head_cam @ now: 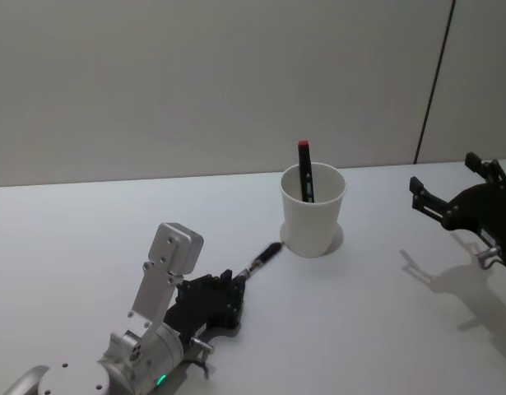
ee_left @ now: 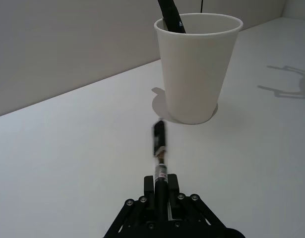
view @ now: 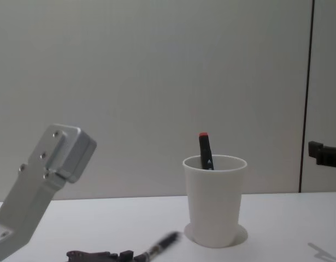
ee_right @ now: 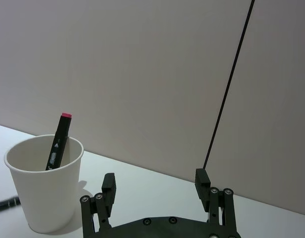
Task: Place the pen into the pen holder.
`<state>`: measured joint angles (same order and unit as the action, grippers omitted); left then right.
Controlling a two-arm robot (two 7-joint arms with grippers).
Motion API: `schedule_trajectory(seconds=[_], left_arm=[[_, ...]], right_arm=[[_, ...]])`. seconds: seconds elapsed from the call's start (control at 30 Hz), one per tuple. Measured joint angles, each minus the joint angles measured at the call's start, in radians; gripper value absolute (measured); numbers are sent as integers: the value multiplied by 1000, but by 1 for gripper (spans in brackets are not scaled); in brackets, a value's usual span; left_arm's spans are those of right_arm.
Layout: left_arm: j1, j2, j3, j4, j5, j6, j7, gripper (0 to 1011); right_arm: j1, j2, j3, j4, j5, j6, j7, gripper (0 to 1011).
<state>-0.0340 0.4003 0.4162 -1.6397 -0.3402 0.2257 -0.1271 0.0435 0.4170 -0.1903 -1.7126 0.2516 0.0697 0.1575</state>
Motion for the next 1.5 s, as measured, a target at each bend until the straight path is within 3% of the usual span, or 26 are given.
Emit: schedule_trajectory(seconds=[0.07, 0.17, 0.93, 1.5], left_arm=[[0, 0, 0, 0, 0, 0, 0, 146], [0, 0, 0, 0, 0, 0, 0, 117], [0, 0, 0, 0, 5, -9, 3, 117], [-7, 10, -35, -18, 43, -144, 94, 117]], right_arm=[[0, 0, 0, 0, 0, 0, 0, 1003], [0, 0, 0, 0, 0, 0, 0, 1003], [0, 0, 0, 0, 0, 0, 0, 1003], [0, 0, 0, 0, 0, 0, 0, 1003]])
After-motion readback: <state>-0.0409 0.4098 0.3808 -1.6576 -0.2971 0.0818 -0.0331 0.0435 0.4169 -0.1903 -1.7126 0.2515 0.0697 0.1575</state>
